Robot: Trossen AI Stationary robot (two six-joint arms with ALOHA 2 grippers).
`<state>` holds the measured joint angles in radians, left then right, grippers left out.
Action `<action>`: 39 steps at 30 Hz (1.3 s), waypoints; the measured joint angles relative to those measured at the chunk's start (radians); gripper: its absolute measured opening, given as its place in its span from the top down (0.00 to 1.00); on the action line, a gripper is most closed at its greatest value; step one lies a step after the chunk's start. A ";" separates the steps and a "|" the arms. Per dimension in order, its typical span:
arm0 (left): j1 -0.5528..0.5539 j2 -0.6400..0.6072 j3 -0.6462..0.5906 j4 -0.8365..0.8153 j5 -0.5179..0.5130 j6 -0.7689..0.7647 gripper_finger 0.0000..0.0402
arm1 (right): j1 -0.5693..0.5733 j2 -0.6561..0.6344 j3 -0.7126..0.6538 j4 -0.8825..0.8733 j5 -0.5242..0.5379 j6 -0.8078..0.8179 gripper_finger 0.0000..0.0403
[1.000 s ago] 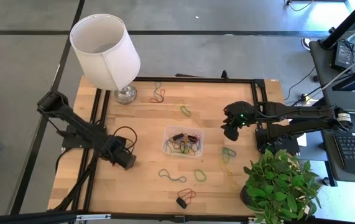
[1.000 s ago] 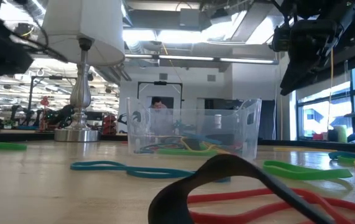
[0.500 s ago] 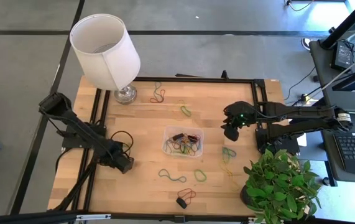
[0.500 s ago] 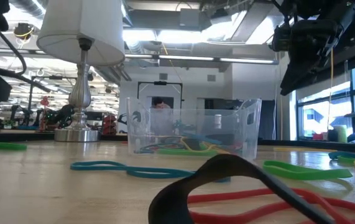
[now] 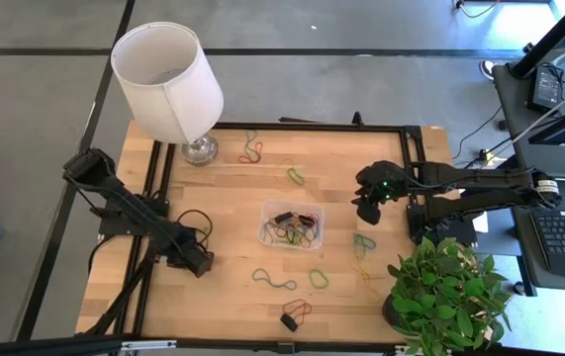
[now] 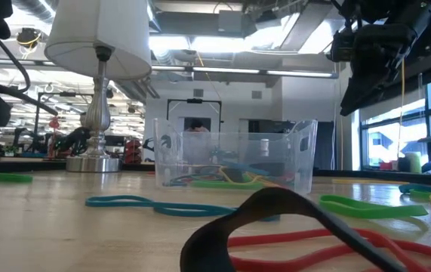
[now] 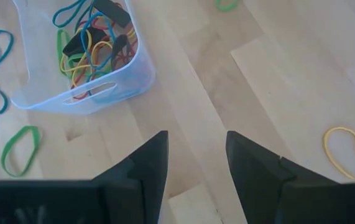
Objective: Pick and place rubber bands into bin
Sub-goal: Put the red rubber band into the transparent bin
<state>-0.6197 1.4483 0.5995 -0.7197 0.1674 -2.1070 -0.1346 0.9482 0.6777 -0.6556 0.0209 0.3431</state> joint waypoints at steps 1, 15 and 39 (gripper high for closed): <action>0.000 0.000 0.000 -0.006 0.001 -0.002 0.95 | 0.000 0.000 0.000 0.000 0.000 -0.005 0.59; 0.000 0.000 0.127 -0.186 -0.073 0.019 1.00 | 0.000 0.000 0.000 0.001 0.001 -0.007 0.59; 0.026 -0.007 0.270 -0.419 -0.195 0.117 0.82 | 0.000 0.000 0.000 0.040 0.002 -0.008 0.59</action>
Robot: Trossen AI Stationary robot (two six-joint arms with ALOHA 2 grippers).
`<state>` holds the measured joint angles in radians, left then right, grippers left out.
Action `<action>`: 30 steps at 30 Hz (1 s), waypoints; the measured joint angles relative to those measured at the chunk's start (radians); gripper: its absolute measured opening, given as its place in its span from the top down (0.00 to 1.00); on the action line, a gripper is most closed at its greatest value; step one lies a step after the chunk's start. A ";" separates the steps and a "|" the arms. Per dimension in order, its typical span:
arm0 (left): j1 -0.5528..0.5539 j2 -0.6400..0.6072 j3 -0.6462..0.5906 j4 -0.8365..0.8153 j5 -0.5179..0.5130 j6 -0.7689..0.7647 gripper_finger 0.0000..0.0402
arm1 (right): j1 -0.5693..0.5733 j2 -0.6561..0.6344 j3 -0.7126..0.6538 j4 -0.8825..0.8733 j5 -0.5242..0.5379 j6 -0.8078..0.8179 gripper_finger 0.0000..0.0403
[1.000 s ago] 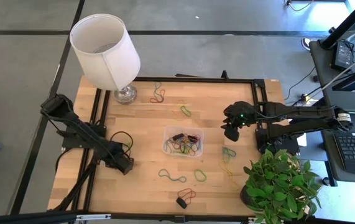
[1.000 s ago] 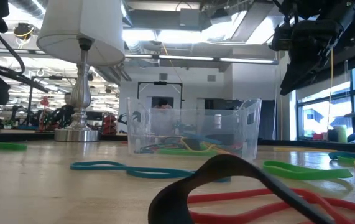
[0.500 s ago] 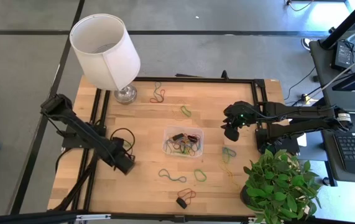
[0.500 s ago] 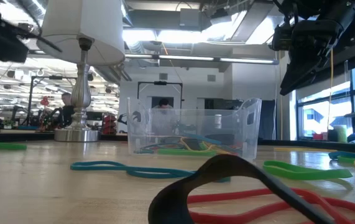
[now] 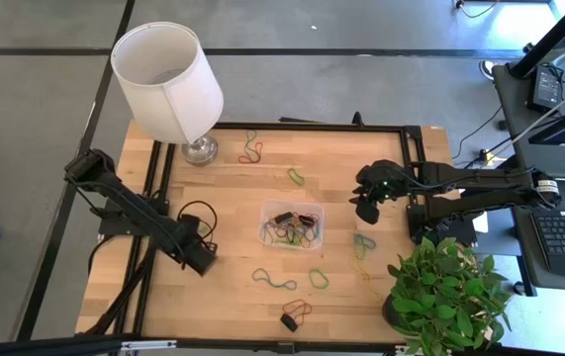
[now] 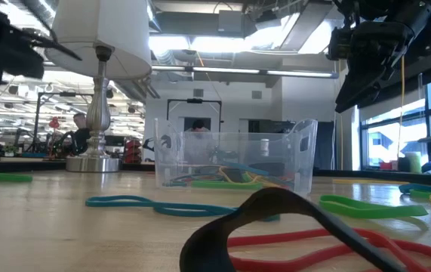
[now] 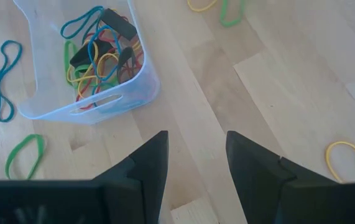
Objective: Pick and place rubber bands into bin
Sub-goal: Put the red rubber band into the transparent bin
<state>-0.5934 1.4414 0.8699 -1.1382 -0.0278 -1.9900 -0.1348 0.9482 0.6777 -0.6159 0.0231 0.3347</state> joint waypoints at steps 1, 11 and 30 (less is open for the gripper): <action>0.000 0.000 -0.013 0.011 0.001 -0.017 0.78 | 0.000 0.000 0.000 0.000 0.000 0.000 0.59; 0.001 -0.001 -0.128 0.074 0.031 -0.095 0.43 | 0.000 0.000 0.000 -0.001 -0.001 0.004 0.59; 0.001 -0.012 -0.275 0.279 0.042 -0.120 0.57 | 0.000 0.001 0.000 0.008 -0.002 0.052 0.59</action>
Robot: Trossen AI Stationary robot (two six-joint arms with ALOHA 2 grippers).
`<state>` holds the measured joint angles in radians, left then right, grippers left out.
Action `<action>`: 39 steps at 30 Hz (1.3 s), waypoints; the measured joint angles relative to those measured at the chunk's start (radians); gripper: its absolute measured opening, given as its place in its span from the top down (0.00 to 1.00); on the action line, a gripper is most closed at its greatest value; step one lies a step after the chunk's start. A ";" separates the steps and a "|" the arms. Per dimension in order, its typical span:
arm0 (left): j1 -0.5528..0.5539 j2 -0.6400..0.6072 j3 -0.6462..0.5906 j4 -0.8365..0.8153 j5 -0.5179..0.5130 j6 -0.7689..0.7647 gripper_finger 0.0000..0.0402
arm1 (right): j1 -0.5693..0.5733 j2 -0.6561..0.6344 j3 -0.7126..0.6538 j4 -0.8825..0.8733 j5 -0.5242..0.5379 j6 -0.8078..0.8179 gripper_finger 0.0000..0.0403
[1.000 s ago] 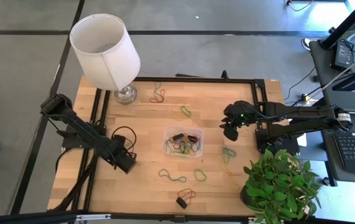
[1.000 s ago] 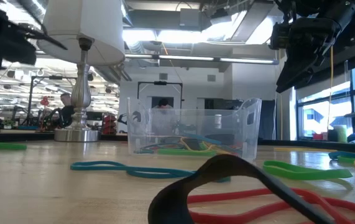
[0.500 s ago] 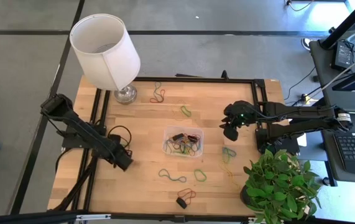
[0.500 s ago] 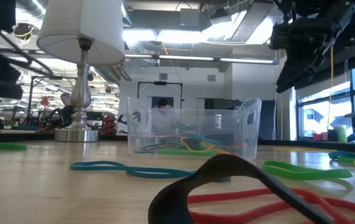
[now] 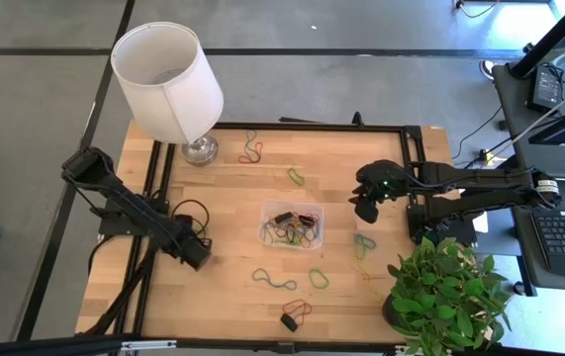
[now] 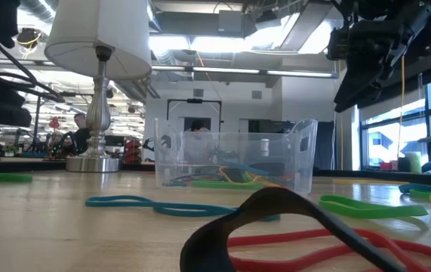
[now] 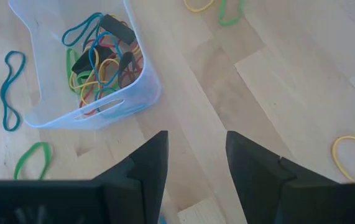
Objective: Pick and place rubber bands into bin
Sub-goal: Put the red rubber band into the transparent bin
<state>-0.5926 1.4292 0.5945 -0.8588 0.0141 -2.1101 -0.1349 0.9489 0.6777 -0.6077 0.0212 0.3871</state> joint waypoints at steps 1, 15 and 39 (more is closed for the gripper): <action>0.000 0.000 -0.001 0.008 -0.003 0.000 0.63 | 0.000 0.000 0.000 0.003 0.000 0.000 0.59; 0.004 0.012 0.177 -0.114 -0.077 0.129 0.99 | 0.000 0.000 0.000 0.006 0.001 -0.006 0.59; 0.503 0.096 0.818 -0.094 -0.457 1.382 1.00 | 0.000 0.000 0.000 0.014 0.002 0.001 0.59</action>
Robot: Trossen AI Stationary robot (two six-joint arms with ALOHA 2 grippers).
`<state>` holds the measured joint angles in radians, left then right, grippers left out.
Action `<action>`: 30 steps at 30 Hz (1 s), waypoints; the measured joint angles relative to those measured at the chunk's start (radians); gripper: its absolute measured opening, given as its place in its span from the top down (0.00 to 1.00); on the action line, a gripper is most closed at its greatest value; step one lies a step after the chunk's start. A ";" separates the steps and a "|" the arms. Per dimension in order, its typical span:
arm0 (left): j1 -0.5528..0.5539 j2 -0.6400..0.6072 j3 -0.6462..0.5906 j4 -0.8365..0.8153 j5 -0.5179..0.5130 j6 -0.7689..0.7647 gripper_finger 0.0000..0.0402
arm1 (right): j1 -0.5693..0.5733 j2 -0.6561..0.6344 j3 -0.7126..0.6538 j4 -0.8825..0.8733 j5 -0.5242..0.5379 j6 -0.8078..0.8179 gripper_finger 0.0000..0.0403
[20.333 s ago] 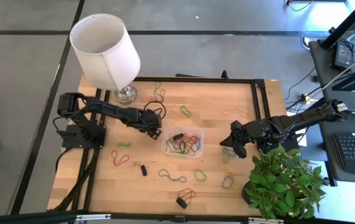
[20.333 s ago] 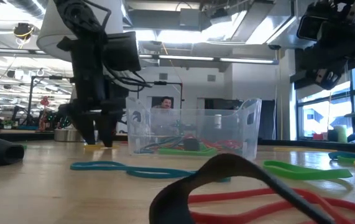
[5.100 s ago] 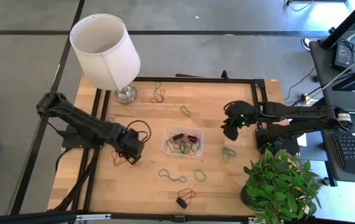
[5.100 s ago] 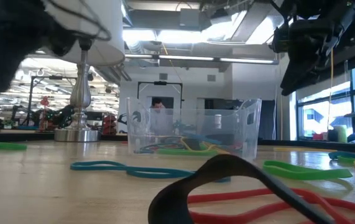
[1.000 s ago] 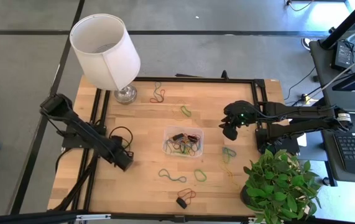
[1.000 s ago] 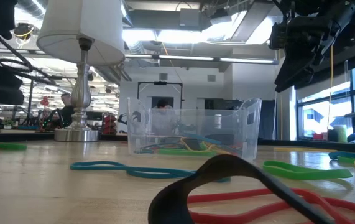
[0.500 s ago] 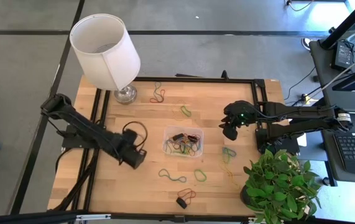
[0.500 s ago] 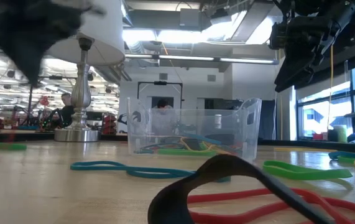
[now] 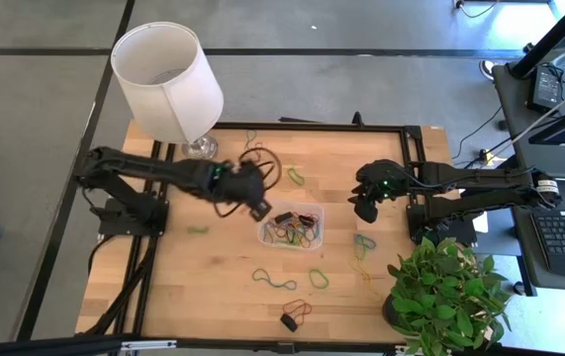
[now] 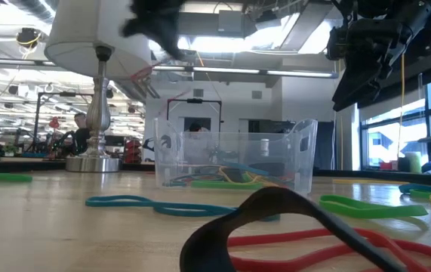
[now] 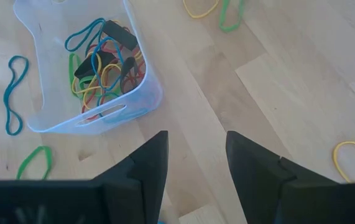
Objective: Pick and place rubber bands into bin
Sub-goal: Put the red rubber band into the transparent bin
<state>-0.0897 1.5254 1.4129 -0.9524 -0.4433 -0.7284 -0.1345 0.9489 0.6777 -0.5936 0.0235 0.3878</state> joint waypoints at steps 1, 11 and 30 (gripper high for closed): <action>0.016 0.022 0.019 0.026 0.014 0.055 1.00 | 0.000 0.000 0.000 0.000 0.000 0.000 0.59; 0.046 0.214 0.180 0.062 0.257 0.279 1.00 | 0.000 0.000 0.000 -0.001 0.000 0.021 0.59; -0.029 0.231 0.132 -0.112 0.375 0.393 1.00 | 0.000 0.000 0.000 0.000 0.000 0.001 0.59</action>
<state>-0.1192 1.7567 1.5447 -1.0643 -0.0680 -0.3352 -0.1345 0.9489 0.6777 -0.5938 0.0238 0.3885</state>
